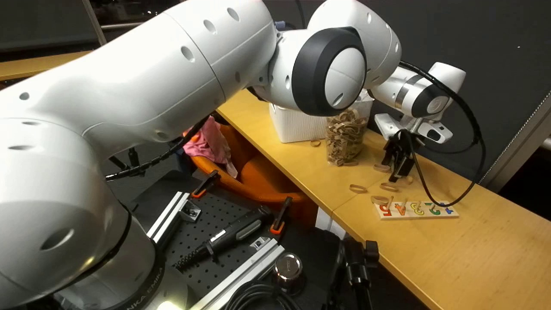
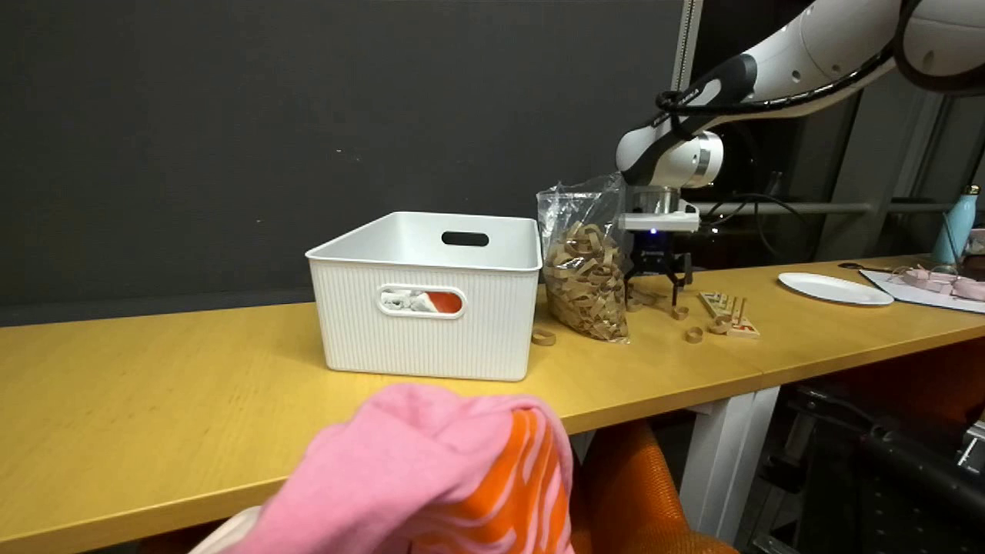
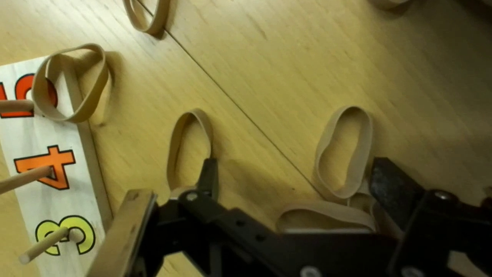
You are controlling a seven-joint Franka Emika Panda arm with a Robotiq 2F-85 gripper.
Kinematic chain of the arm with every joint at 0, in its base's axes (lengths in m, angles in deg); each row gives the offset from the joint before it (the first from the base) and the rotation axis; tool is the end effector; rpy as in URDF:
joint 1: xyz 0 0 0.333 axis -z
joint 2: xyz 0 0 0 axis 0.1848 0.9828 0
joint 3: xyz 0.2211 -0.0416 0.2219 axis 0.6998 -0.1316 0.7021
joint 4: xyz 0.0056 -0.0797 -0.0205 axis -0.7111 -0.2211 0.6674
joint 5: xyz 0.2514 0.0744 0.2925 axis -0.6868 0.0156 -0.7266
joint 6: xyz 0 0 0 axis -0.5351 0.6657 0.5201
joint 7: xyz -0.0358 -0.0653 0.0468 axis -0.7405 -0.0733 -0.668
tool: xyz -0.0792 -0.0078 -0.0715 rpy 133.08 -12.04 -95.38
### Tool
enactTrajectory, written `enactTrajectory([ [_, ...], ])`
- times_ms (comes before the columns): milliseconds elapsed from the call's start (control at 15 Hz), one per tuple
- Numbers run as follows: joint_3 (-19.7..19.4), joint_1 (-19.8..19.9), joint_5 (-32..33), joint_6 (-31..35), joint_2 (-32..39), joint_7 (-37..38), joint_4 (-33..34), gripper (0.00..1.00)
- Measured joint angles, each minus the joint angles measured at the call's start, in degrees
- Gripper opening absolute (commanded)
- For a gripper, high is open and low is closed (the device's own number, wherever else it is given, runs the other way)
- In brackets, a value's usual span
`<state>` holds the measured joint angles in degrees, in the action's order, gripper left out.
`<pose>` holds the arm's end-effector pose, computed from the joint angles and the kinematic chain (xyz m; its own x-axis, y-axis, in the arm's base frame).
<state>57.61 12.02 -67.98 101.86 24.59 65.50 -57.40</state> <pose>0.6713 -0.3664 0.1245 0.3364 -0.9287 -0.1560 -0.9293 -0.3542 0.1044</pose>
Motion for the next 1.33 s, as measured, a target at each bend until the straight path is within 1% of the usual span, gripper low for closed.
enactTrajectory([
  [133,0.0,-0.1,0.7,0.2,0.9,0.1,1.5,1.0],
  [533,0.0,-1.4,0.9,3.8,1.0,-0.1,2.4,1.0],
  [1333,-0.1,-1.1,1.3,6.5,2.5,-0.9,4.0,1.0],
])
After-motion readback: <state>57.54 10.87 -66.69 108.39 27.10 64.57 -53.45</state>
